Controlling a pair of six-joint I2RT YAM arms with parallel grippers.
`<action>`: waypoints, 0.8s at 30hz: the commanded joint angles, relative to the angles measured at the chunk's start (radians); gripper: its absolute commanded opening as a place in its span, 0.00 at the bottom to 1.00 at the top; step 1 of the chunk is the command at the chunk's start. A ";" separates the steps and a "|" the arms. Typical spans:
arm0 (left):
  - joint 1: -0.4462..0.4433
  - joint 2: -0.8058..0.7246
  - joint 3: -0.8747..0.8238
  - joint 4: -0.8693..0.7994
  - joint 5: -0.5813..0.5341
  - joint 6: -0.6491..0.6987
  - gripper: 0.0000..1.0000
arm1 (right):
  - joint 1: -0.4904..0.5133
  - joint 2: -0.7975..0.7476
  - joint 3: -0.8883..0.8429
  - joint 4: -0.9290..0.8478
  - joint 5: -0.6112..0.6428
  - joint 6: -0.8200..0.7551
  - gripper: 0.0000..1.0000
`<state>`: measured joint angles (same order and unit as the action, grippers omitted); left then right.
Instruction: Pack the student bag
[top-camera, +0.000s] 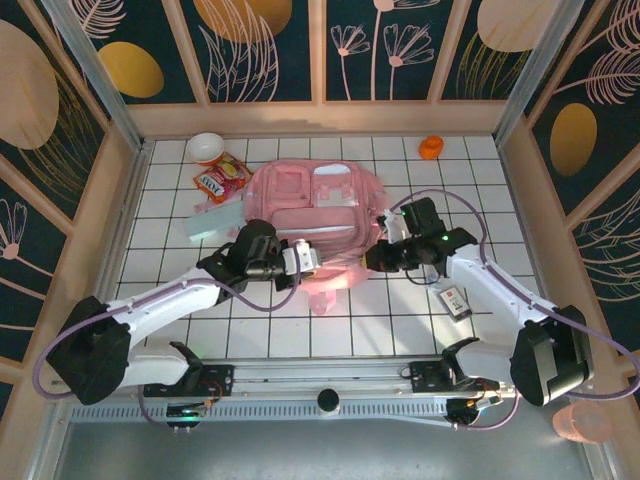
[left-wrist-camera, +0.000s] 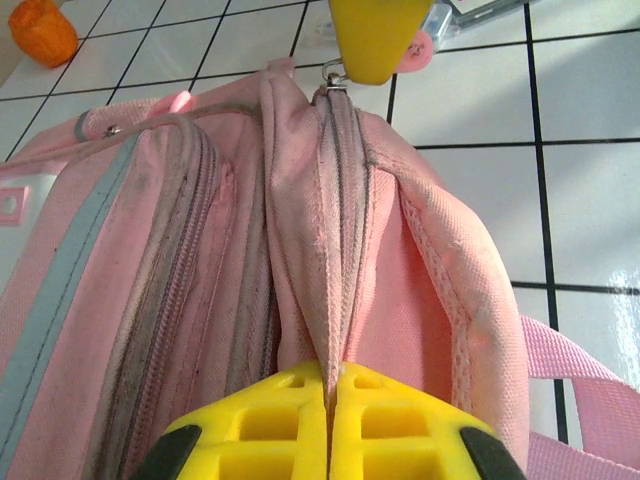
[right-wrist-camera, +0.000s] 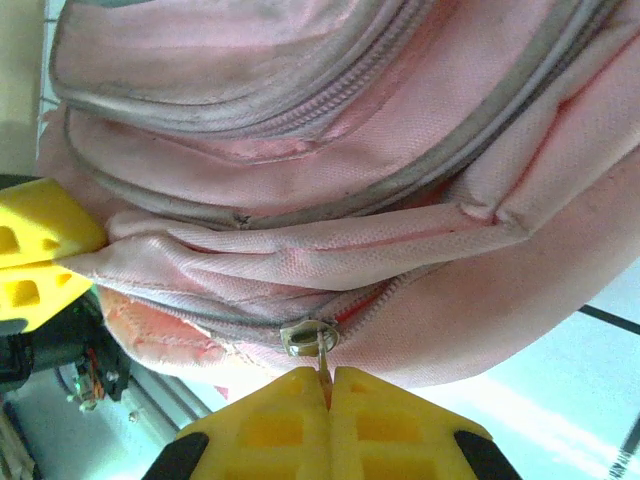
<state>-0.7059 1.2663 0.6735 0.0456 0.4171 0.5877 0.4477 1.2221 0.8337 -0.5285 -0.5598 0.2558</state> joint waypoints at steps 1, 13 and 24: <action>0.037 -0.041 -0.024 -0.092 -0.055 0.017 0.03 | 0.031 -0.009 0.003 -0.004 0.062 0.010 0.00; -0.106 0.151 0.186 -0.069 0.025 -0.059 0.68 | 0.147 -0.004 0.026 0.088 0.020 0.074 0.00; -0.113 0.207 0.134 -0.005 -0.094 -0.076 0.13 | 0.124 -0.029 0.034 0.049 0.050 0.065 0.00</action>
<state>-0.8204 1.4857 0.8379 0.0219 0.3786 0.5217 0.5877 1.2221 0.8341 -0.4896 -0.5159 0.3210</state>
